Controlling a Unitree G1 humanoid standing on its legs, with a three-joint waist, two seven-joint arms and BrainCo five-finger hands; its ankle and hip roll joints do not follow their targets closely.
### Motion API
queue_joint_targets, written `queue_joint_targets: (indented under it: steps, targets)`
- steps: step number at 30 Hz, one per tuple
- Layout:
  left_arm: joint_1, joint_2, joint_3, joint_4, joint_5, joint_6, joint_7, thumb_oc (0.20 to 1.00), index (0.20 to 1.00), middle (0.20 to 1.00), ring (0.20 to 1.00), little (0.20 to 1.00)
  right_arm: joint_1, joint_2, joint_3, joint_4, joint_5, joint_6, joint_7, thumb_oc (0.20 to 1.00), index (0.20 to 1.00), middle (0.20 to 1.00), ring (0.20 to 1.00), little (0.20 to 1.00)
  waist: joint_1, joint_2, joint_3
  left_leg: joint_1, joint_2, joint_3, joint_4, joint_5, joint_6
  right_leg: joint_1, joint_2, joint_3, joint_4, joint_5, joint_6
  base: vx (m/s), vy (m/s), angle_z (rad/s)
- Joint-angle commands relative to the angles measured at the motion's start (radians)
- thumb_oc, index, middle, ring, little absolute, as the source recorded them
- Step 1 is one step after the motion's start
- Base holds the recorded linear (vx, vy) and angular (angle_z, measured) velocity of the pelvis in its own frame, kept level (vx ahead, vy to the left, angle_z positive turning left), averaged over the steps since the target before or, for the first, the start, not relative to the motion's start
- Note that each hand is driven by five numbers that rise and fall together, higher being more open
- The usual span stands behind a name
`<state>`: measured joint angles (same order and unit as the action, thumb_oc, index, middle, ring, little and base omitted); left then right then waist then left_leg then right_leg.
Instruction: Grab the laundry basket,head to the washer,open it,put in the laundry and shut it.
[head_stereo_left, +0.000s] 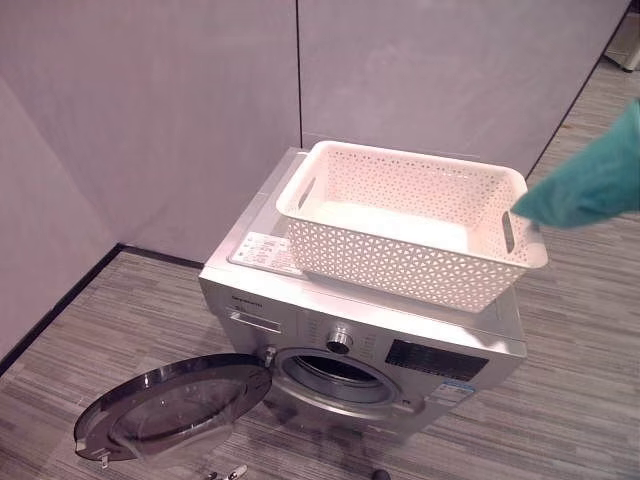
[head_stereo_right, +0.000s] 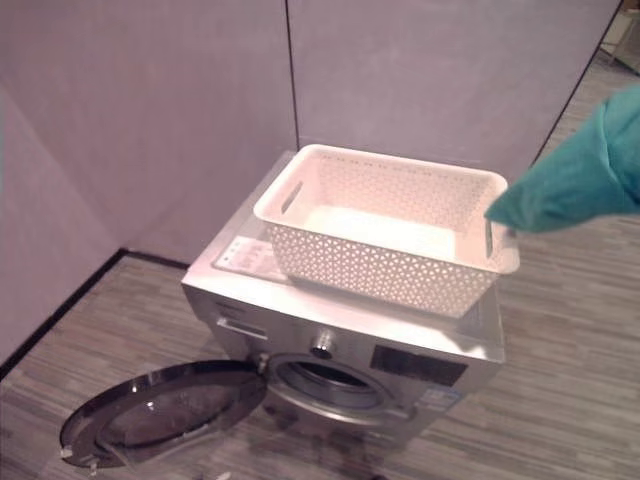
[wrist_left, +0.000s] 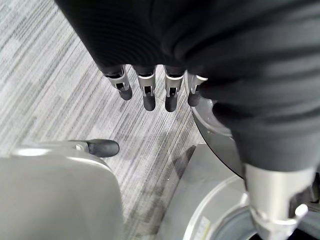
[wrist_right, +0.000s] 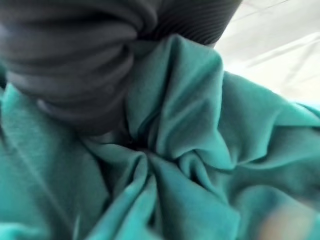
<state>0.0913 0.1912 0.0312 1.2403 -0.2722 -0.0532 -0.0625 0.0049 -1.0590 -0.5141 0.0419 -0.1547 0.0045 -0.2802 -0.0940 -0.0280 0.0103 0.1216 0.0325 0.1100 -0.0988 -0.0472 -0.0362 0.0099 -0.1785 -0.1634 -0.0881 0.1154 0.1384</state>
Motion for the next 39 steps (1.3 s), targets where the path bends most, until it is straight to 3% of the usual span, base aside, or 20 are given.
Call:
queue_joint_targets:
  steps: [1, 2, 4, 7, 8, 10, 11, 12, 13, 16, 24, 27, 30, 35, 39]
  targets:
    - [-0.059, 0.042, 0.011, 0.095, 0.016, -0.015, -0.019, 1.000, 1.000, 1.000, 1.000, 1.000, 0.053, 0.093, -0.178, -0.049, -0.002, -0.011, 0.011, 0.200, 0.200, 0.200, 0.200, 0.200, 0.008, -0.047, -0.016, 0.008, -0.057, -0.005, 0.018, -0.096, 0.105, -0.038, -0.066, -0.001, 0.068, -0.007, 0.075, 0.00, 0.000, 0.00]
    - [-0.059, 0.043, 0.008, 0.095, 0.016, -0.015, -0.019, 1.000, 1.000, 1.000, 1.000, 1.000, 0.059, 0.096, -0.183, -0.052, -0.002, -0.011, 0.012, 0.200, 0.200, 0.200, 0.200, 0.200, 0.011, -0.048, -0.016, 0.008, -0.057, -0.005, 0.017, -0.096, 0.105, -0.038, -0.066, -0.001, 0.068, -0.007, 0.075, 0.00, 0.018, -0.07]
    - [-0.060, 0.040, 0.018, 0.103, 0.022, -0.018, -0.026, 1.000, 1.000, 1.000, 1.000, 1.000, 0.143, 0.194, -0.211, -0.054, 0.019, -0.016, 0.017, 0.200, 0.200, 0.200, 0.200, 0.200, -0.004, -0.049, -0.011, 0.010, -0.061, 0.007, 0.014, -0.097, 0.110, -0.047, -0.074, 0.003, 0.072, 0.001, 0.080, -0.01, 0.028, -0.23]
    - [-0.060, 0.041, 0.026, 0.105, 0.020, -0.020, -0.025, 1.000, 1.000, 1.000, 1.000, 1.000, 0.182, 0.271, -0.189, -0.045, 0.040, -0.020, 0.035, 0.200, 0.200, 0.200, 0.200, 0.200, -0.013, -0.047, -0.004, 0.015, -0.065, 0.023, 0.014, -0.100, 0.114, -0.057, -0.079, 0.011, 0.074, 0.011, 0.084, 0.00, 0.023, -0.19]
    - [-0.060, 0.038, 0.027, 0.096, 0.015, -0.023, -0.023, 1.000, 1.000, 1.000, 1.000, 1.000, 0.209, 0.333, -0.148, -0.024, 0.046, -0.015, 0.052, 0.200, 0.200, 0.200, 0.200, 0.200, -0.016, -0.043, -0.001, 0.016, -0.067, 0.032, 0.014, -0.101, 0.116, -0.059, -0.083, 0.012, 0.073, 0.015, 0.085, 0.00, 0.015, -0.28]
    - [-0.059, 0.040, 0.027, 0.096, 0.015, -0.023, -0.023, 1.000, 1.000, 1.000, 1.000, 1.000, 0.209, 0.336, -0.146, -0.025, 0.045, -0.015, 0.052, 0.200, 0.200, 0.200, 0.200, 0.200, -0.015, -0.046, -0.002, 0.016, -0.068, 0.032, 0.014, -0.101, 0.116, -0.058, -0.083, 0.013, 0.072, 0.015, 0.085, 0.00, 0.003, -0.17]
    - [-0.063, 0.037, 0.027, 0.097, 0.009, -0.024, -0.022, 1.000, 1.000, 1.000, 1.000, 1.000, 0.233, 0.413, -0.094, -0.008, 0.078, -0.016, 0.077, 0.200, 0.200, 0.200, 0.200, 0.200, -0.019, -0.045, 0.001, 0.017, -0.069, 0.036, 0.014, -0.100, 0.116, -0.060, -0.086, 0.011, 0.071, 0.017, 0.085, 0.00, -0.004, -0.11]
    - [-0.063, 0.037, 0.027, 0.097, 0.008, -0.024, -0.022, 1.000, 1.000, 1.000, 1.000, 1.000, 0.233, 0.414, -0.094, -0.008, 0.078, -0.015, 0.077, 0.200, 0.200, 0.200, 0.200, 0.200, -0.019, -0.046, 0.000, 0.017, -0.069, 0.036, 0.014, -0.100, 0.116, -0.060, -0.086, 0.011, 0.070, 0.016, 0.085, 0.00, -0.012, -0.11]
    - [-0.067, 0.036, 0.031, 0.101, 0.008, -0.025, -0.026, 1.000, 1.000, 1.000, 1.000, 1.000, 0.268, 0.470, -0.057, 0.002, 0.093, -0.016, 0.104, 0.200, 0.200, 0.200, 0.200, 0.200, -0.022, -0.047, 0.000, 0.016, -0.069, 0.036, 0.013, -0.099, 0.115, -0.059, -0.089, 0.007, 0.068, 0.016, 0.085, 0.00, -0.009, -0.04]
    - [-0.070, 0.036, 0.028, 0.095, 0.003, -0.026, -0.025, 1.000, 1.000, 1.000, 1.000, 1.000, 0.286, 0.513, -0.005, 0.023, 0.114, -0.017, 0.136, 0.200, 0.200, 0.200, 0.200, 0.200, -0.024, -0.048, 0.002, 0.013, -0.069, 0.032, 0.013, -0.096, 0.113, -0.057, -0.092, -0.001, 0.067, 0.015, 0.084, 0.00, -0.011, 0.01]
    - [-0.055, 0.057, -0.048, -0.001, 0.027, -0.055, -0.003, 1.000, 1.000, 1.000, 1.000, 1.000, 0.296, 0.665, 0.368, 0.208, 0.195, -0.024, 0.306, 0.200, 0.200, 0.200, 0.200, 0.200, 0.015, -0.055, 0.027, 0.001, -0.070, 0.011, 0.018, -0.080, 0.106, -0.044, -0.104, -0.041, 0.059, 0.020, 0.081, -0.01, -0.013, 0.09]
    - [-0.050, 0.086, -0.160, -0.095, 0.132, -0.083, 0.019, 1.000, 1.000, 1.000, 1.000, 1.000, 0.258, 0.701, 0.514, 0.297, 0.230, -0.038, 0.348, 0.200, 0.200, 0.200, 0.200, 0.200, 0.040, -0.058, 0.052, -0.013, -0.071, -0.002, 0.023, -0.073, 0.102, -0.041, -0.111, -0.060, 0.057, 0.022, 0.081, -0.04, -0.018, 0.12]
    - [-0.019, 0.148, -0.288, -0.296, 0.251, -0.106, 0.028, 1.000, 1.000, 1.000, 1.000, 1.000, 0.212, 0.745, 0.680, 0.372, 0.275, -0.045, 0.393, 0.200, 0.200, 0.200, 0.200, 0.200, 0.076, -0.056, 0.090, -0.039, -0.075, -0.025, 0.033, -0.066, 0.100, -0.041, -0.121, -0.083, 0.054, 0.022, 0.081, -0.07, -0.010, 0.22]
    - [-0.036, 0.183, -0.360, -0.405, 0.335, -0.106, 0.058, 1.000, 1.000, 1.000, 1.000, 1.000, 0.155, 0.777, 0.802, 0.416, 0.292, -0.043, 0.405, 0.200, 0.200, 0.200, 0.200, 0.200, 0.104, -0.055, 0.138, -0.079, -0.085, -0.055, 0.056, -0.062, 0.104, -0.056, -0.136, -0.102, 0.068, 0.020, 0.083, -0.10, 0.033, 0.31]
    - [-0.094, 0.188, -0.403, -0.495, 0.367, -0.112, 0.106, 1.000, 1.000, 1.000, 1.000, 1.000, 0.030, 0.793, 0.885, 0.471, 0.320, -0.037, 0.363, 0.200, 0.200, 0.200, 0.200, 0.200, 0.127, -0.055, 0.219, -0.132, -0.121, -0.049, 0.096, -0.075, 0.129, -0.146, -0.175, -0.061, 0.108, 0.068, 0.097, -0.19, 0.117, 0.06]
